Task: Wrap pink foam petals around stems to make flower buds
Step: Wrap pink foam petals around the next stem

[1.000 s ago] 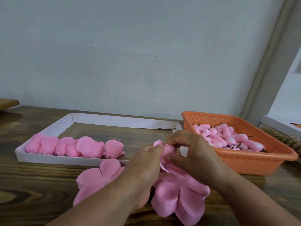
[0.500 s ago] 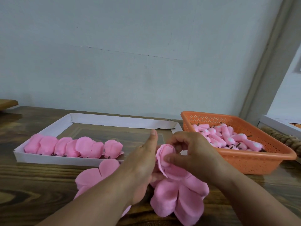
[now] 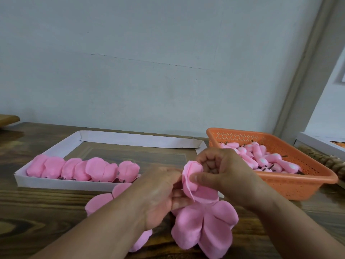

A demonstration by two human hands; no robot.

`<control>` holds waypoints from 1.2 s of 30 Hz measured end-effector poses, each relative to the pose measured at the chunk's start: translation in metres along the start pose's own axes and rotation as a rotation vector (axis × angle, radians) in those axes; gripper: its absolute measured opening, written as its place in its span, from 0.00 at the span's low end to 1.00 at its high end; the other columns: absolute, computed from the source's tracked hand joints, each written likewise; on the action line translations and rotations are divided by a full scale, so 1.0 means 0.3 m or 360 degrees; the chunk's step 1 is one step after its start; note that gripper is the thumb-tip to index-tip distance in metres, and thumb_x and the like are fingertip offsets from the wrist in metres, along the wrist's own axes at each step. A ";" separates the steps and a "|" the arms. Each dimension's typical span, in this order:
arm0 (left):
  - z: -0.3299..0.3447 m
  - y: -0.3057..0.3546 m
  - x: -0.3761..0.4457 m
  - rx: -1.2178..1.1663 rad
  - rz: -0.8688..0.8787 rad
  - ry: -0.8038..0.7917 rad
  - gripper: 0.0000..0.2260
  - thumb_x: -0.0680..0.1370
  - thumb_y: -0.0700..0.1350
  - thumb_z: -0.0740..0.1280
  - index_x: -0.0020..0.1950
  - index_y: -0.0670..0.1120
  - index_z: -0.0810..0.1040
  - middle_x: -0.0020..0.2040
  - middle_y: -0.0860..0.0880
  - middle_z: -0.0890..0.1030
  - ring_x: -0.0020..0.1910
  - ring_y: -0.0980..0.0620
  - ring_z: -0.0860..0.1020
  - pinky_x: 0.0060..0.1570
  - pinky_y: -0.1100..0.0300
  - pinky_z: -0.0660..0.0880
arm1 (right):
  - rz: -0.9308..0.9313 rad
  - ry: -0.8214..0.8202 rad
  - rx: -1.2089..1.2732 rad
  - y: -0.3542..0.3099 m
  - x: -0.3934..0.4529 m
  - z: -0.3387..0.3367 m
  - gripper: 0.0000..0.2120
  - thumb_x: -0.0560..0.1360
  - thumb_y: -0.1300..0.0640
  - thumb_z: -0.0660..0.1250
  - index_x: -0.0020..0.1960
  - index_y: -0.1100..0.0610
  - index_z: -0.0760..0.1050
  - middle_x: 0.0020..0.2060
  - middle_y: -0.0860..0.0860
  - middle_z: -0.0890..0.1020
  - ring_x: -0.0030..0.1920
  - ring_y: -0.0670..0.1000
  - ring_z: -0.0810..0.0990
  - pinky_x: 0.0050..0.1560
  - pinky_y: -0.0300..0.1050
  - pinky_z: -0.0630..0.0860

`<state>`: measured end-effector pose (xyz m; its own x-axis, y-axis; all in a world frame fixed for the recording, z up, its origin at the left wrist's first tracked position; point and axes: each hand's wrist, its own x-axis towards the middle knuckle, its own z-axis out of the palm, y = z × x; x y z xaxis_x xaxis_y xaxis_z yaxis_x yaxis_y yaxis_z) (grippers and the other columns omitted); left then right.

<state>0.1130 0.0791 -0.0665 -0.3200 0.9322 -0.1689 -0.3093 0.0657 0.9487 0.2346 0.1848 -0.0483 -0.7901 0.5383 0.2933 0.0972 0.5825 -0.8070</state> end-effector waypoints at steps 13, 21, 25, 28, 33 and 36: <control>0.004 -0.003 -0.009 0.0079 -0.0034 -0.0015 0.13 0.77 0.43 0.68 0.55 0.34 0.81 0.50 0.37 0.83 0.43 0.47 0.83 0.47 0.55 0.81 | -0.0049 -0.0125 -0.0023 -0.022 -0.010 0.006 0.07 0.69 0.53 0.71 0.46 0.53 0.80 0.39 0.67 0.79 0.36 0.54 0.76 0.36 0.55 0.74; 0.007 -0.009 -0.011 0.0078 -0.0027 -0.0011 0.12 0.80 0.44 0.63 0.51 0.37 0.81 0.44 0.40 0.85 0.38 0.49 0.84 0.33 0.62 0.79 | 0.0047 0.0061 -0.0092 -0.009 0.000 0.015 0.06 0.73 0.65 0.67 0.37 0.61 0.78 0.23 0.51 0.78 0.23 0.46 0.73 0.22 0.34 0.67; 0.013 -0.006 -0.014 0.0047 0.0040 -0.0121 0.25 0.69 0.59 0.67 0.53 0.38 0.80 0.49 0.39 0.84 0.49 0.44 0.84 0.52 0.52 0.80 | 0.0141 0.0277 -0.0065 0.008 0.010 0.013 0.07 0.71 0.68 0.65 0.34 0.65 0.75 0.18 0.49 0.73 0.18 0.45 0.69 0.19 0.34 0.64; 0.023 -0.017 -0.033 0.0152 0.0148 -0.0185 0.27 0.64 0.49 0.79 0.57 0.38 0.78 0.51 0.39 0.84 0.51 0.42 0.83 0.56 0.48 0.78 | 0.0186 0.0371 -0.0033 0.018 0.016 0.018 0.06 0.70 0.70 0.64 0.34 0.68 0.75 0.17 0.50 0.72 0.17 0.45 0.68 0.18 0.34 0.63; 0.038 -0.048 -0.036 0.0608 0.0343 0.0089 0.09 0.71 0.39 0.72 0.50 0.45 0.82 0.45 0.46 0.85 0.48 0.45 0.83 0.52 0.46 0.78 | 0.0213 0.0353 0.0090 0.011 0.013 0.038 0.08 0.71 0.71 0.62 0.33 0.69 0.73 0.18 0.54 0.74 0.16 0.48 0.68 0.18 0.35 0.63; 0.039 -0.049 -0.031 0.0610 0.0349 0.0252 0.12 0.79 0.40 0.59 0.42 0.38 0.79 0.40 0.41 0.82 0.43 0.43 0.81 0.51 0.40 0.76 | 0.0241 0.0368 0.0174 0.011 0.013 0.038 0.09 0.72 0.70 0.62 0.34 0.70 0.74 0.18 0.53 0.74 0.17 0.48 0.68 0.18 0.36 0.64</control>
<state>0.1310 0.0736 -0.0759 -0.4828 0.8750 0.0363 0.1244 0.0274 0.9919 0.2250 0.1818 -0.0556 -0.6115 0.7458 0.2645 0.1277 0.4229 -0.8972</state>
